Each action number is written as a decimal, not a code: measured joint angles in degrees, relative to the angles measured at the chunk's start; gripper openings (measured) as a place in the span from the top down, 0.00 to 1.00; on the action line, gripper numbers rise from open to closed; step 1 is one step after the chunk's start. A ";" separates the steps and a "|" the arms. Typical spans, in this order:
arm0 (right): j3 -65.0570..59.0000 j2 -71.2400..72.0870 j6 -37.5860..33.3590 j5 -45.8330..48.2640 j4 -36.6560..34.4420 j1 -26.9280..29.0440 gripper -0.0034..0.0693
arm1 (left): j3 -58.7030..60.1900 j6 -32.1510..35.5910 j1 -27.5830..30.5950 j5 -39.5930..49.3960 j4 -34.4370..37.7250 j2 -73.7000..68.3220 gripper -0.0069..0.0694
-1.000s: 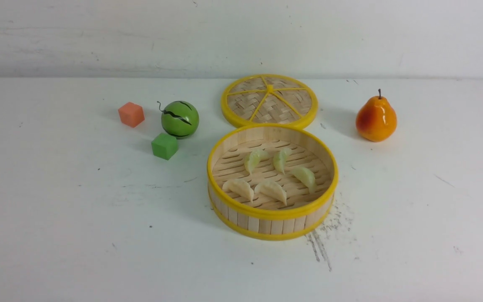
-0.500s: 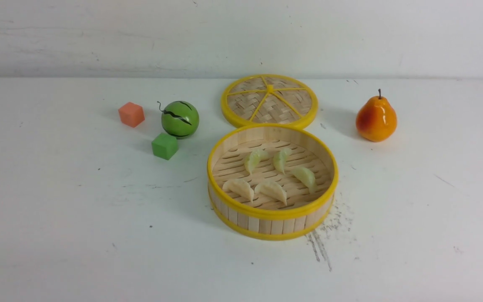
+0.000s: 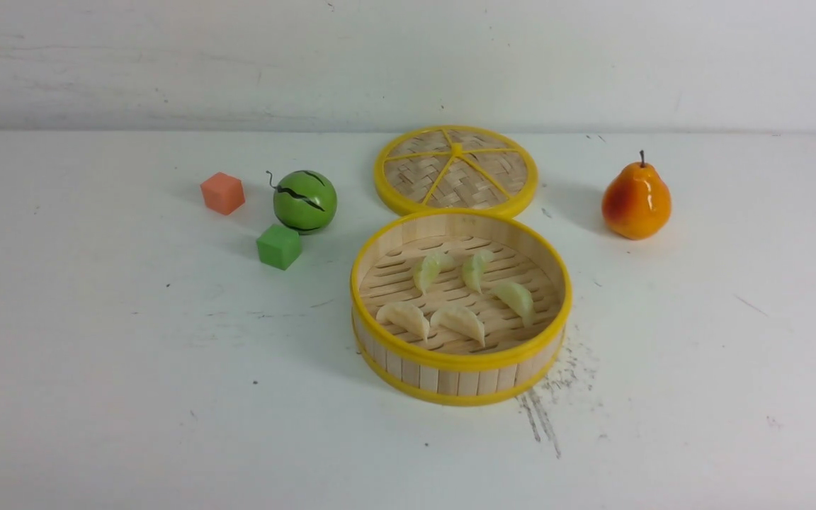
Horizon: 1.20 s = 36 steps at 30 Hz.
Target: Put the dumplings into the steamer on the white table.
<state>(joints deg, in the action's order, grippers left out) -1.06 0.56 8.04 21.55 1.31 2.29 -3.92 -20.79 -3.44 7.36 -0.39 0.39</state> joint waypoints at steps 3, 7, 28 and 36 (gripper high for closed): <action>0.00 0.00 0.00 0.00 0.00 0.00 0.92 | 3.48 2.19 0.01 -0.18 -0.59 0.20 0.93; 0.00 0.00 0.00 0.00 0.00 0.00 0.92 | 5.42 5.17 0.01 2.32 -0.75 0.20 0.93; 0.00 0.00 0.00 0.00 0.00 0.00 0.87 | 5.70 7.25 0.01 14.18 -0.75 0.20 0.93; 0.00 0.00 0.00 0.00 0.00 0.00 0.85 | 5.70 7.29 0.01 14.19 -0.69 0.20 0.93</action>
<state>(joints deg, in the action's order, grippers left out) -1.06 0.56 8.04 21.55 1.31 2.29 1.77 -13.49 -3.43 21.55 -1.08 0.59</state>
